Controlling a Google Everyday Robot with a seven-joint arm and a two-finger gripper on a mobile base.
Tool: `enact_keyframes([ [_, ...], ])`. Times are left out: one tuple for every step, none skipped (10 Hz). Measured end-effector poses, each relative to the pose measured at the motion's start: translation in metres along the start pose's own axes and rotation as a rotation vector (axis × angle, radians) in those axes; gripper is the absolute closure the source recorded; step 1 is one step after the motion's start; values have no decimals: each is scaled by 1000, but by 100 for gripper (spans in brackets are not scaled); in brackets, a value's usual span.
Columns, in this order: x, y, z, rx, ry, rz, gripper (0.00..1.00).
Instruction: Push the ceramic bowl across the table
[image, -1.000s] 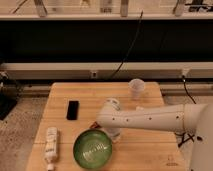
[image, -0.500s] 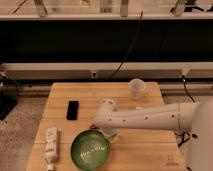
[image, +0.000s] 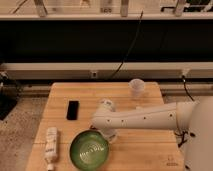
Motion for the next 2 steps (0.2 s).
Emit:
enact_keyframes([
  [0,-1,0,0,0,0,98],
  [0,0,0,-1,1,2,98],
])
